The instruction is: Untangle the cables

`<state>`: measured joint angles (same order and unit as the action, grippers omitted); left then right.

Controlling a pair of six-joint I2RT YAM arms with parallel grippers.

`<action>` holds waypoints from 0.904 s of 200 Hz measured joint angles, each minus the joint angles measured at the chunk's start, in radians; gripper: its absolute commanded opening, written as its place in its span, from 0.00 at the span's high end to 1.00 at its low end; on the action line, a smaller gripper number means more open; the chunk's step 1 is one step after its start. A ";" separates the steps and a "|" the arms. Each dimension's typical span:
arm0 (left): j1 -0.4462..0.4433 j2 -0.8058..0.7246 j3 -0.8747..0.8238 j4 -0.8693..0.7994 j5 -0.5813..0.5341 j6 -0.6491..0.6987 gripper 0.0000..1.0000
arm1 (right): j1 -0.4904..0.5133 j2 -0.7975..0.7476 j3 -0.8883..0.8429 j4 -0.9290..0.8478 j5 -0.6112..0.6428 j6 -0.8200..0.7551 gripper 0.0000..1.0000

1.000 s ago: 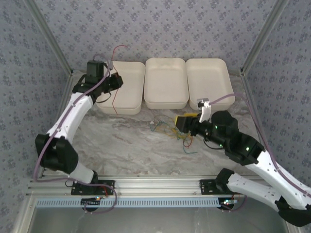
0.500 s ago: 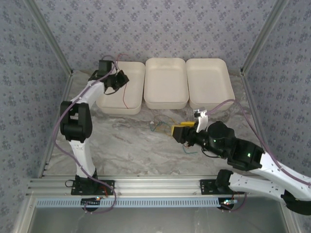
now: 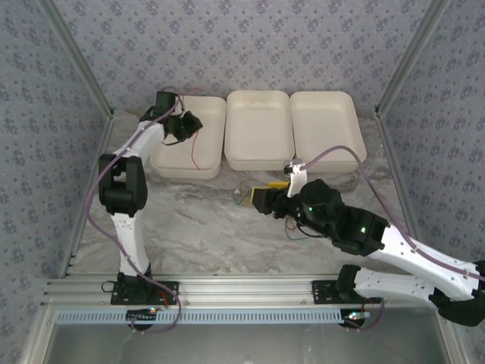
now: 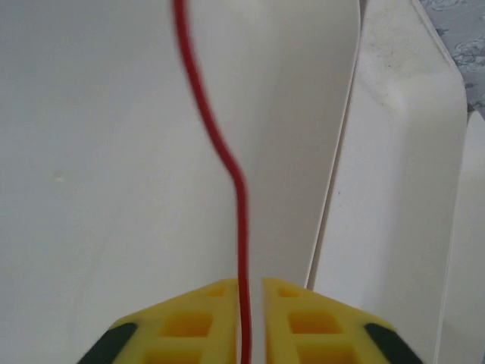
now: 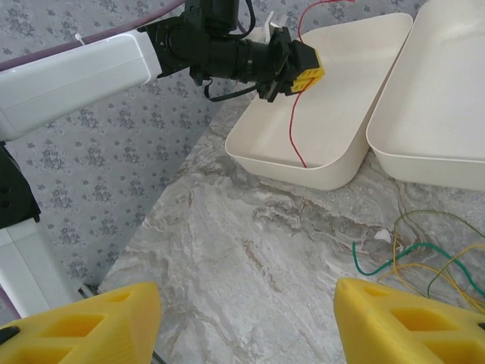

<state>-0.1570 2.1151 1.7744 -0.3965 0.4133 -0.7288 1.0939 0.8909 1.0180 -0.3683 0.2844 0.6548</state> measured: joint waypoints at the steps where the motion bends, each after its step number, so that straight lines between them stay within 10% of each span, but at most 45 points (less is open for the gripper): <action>1: 0.000 0.000 0.000 0.000 0.000 0.000 0.71 | 0.000 0.001 0.002 0.000 0.001 0.000 0.35; 36: 0.003 0.000 0.001 -0.055 0.002 0.008 0.49 | -0.070 0.012 0.015 -0.001 0.007 0.000 0.35; 118: -0.021 -0.350 -0.237 -0.080 -0.111 0.013 0.49 | -0.488 0.100 -0.009 -0.076 -0.098 0.032 0.37; 181: -0.511 -0.828 -0.746 0.071 -0.265 -0.103 0.43 | -0.578 0.104 -0.174 -0.220 -0.113 0.036 0.40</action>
<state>-0.6682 1.2869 1.0286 -0.3252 0.1482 -0.8318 0.5163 0.9947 0.8436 -0.5880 0.1719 0.6910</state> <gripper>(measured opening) 0.547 0.613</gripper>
